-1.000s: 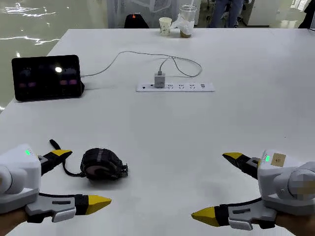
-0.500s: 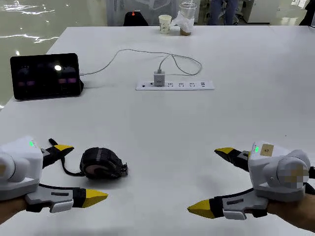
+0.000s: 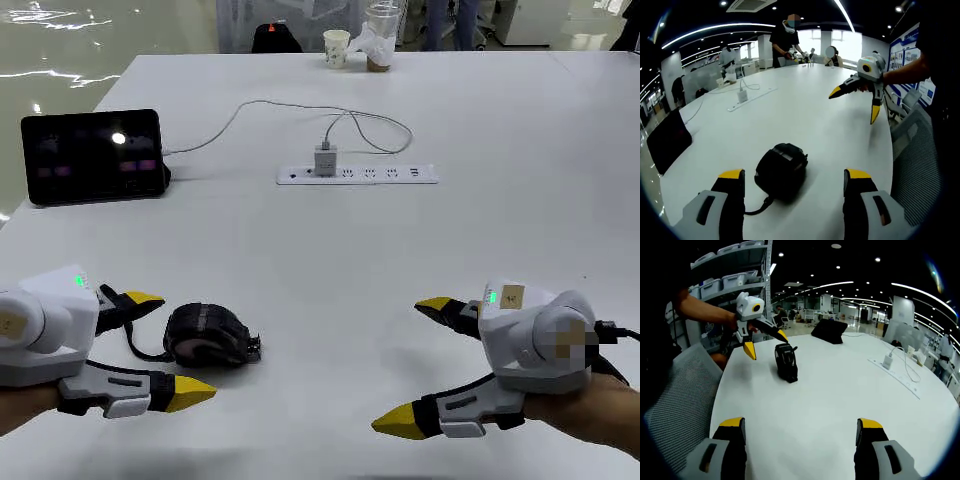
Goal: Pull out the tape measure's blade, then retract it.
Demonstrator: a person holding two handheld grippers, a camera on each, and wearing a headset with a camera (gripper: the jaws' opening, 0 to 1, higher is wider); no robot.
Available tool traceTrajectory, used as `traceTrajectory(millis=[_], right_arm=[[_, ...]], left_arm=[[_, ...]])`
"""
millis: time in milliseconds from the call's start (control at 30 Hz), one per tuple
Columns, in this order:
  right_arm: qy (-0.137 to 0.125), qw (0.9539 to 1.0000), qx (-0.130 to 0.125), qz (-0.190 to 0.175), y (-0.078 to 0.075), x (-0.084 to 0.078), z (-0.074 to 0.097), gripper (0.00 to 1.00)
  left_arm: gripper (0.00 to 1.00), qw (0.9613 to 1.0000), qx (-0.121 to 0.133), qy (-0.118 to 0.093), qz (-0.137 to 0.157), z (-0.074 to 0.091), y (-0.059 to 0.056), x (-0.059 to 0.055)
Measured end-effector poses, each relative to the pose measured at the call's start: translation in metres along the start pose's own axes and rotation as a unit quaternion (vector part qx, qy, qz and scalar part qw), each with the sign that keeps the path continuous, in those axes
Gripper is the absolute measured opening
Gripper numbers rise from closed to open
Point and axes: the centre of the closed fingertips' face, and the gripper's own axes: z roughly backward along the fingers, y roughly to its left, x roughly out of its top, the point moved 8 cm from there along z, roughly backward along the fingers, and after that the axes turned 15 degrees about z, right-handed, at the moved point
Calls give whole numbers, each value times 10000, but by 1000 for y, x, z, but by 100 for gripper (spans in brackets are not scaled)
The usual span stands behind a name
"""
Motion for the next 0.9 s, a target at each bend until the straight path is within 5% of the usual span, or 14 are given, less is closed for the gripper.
traceTrajectory(millis=[467,900], right_arm=[[-21,9987,304,417,-7,6,-19,84],[-55,9954,582,760,-13,15,-44,70]], left_arm=[[63,9987,-190,333,-332,-6,11,5],[51,9933,-446,830,-662,-18,22,3]])
